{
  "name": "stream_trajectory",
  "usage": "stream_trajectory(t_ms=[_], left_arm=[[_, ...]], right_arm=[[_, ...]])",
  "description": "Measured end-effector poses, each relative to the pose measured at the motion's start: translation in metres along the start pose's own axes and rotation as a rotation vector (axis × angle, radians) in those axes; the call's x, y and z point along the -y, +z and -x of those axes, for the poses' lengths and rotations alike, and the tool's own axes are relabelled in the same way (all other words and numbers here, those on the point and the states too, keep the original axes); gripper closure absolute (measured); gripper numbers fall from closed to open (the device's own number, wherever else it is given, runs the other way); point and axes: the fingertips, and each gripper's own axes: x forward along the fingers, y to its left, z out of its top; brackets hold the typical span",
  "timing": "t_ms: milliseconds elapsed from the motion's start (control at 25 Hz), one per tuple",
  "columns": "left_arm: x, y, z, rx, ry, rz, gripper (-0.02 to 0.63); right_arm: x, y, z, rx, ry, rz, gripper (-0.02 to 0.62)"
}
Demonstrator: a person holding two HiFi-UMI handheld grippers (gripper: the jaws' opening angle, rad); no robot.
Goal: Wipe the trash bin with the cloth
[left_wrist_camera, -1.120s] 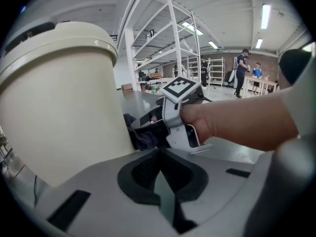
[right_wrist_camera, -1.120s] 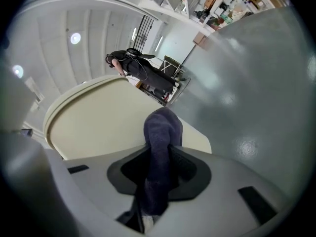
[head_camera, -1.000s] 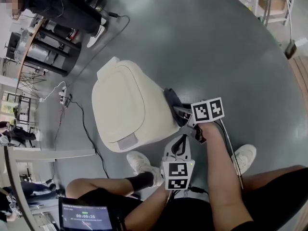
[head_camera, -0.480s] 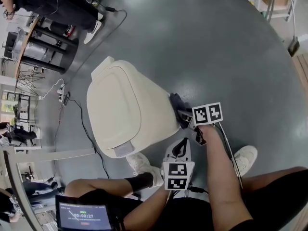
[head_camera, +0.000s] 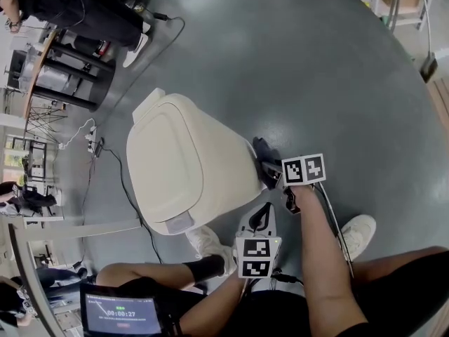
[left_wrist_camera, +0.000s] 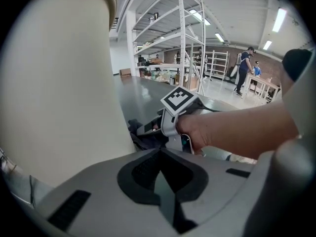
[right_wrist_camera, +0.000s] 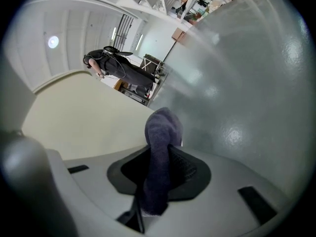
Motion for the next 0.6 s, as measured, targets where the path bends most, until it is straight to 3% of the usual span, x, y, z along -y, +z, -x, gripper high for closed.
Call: stream_trajectory(t_ms=[200, 360, 600], left_arm=[[-0.001, 0.004, 0.003, 0.009, 0.016, -0.013, 0.609], [-0.003, 0.012, 0.006, 0.035, 0.030, -0.030, 0.609], [0.003, 0.029, 0.015, 0.080, 0.042, -0.081, 0.609]], right_arm=[[-0.028, 0.047, 0.021, 0.118, 0.038, 0.048, 0.505], [-0.081, 0.078, 0.037, 0.168, 0.162, 0.126, 0.505], [-0.156, 0.111, 0.058, 0.237, 0.361, 0.163, 0.505]])
